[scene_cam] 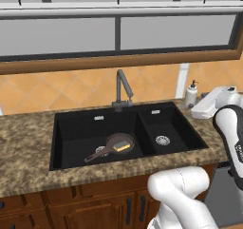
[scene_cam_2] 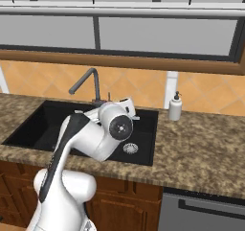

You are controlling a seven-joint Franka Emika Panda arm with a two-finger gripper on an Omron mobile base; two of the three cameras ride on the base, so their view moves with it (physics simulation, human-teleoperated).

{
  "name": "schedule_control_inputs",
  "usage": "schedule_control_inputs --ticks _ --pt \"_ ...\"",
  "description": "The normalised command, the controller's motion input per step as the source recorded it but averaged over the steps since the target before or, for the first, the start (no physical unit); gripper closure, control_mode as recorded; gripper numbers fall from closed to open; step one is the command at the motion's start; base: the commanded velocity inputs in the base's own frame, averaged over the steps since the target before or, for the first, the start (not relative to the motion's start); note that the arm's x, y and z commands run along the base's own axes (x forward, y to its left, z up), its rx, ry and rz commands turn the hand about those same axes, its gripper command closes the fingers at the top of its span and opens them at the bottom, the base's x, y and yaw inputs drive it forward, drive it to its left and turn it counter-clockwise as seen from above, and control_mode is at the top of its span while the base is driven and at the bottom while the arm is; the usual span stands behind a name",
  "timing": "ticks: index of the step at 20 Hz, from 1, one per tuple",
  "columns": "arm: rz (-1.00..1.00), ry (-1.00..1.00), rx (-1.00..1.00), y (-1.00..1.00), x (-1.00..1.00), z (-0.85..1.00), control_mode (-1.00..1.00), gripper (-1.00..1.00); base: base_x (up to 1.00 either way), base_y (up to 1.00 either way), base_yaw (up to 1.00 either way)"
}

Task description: Pick the pan and sponge and place them into the sink. Then turn on the water.

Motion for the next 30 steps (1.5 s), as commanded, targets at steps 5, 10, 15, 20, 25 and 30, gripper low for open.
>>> schedule_control_inputs --ticks 5,10,15,20,25,30 --pt "0.00 0.00 0.15 0.01 0.51 -0.29 -1.00 -1.00 0.00 0.00 0.00" --pt "0.00 0.02 0.06 0.13 0.65 -0.27 -1.00 -1.00 0.00 0.00 0.00" --pt "0.00 0.01 0.04 0.11 0.64 -0.26 -1.00 -1.00 0.00 0.00 0.00" --pt "0.02 0.00 0.01 0.10 0.51 -0.36 -1.00 -1.00 0.00 0.00 0.00" --pt "0.06 0.00 0.00 0.04 0.39 -0.46 -1.00 -1.00 0.00 0.00 0.00" --pt "0.06 0.00 0.00 0.04 0.35 -0.46 -1.00 -1.00 0.00 0.00 0.00"
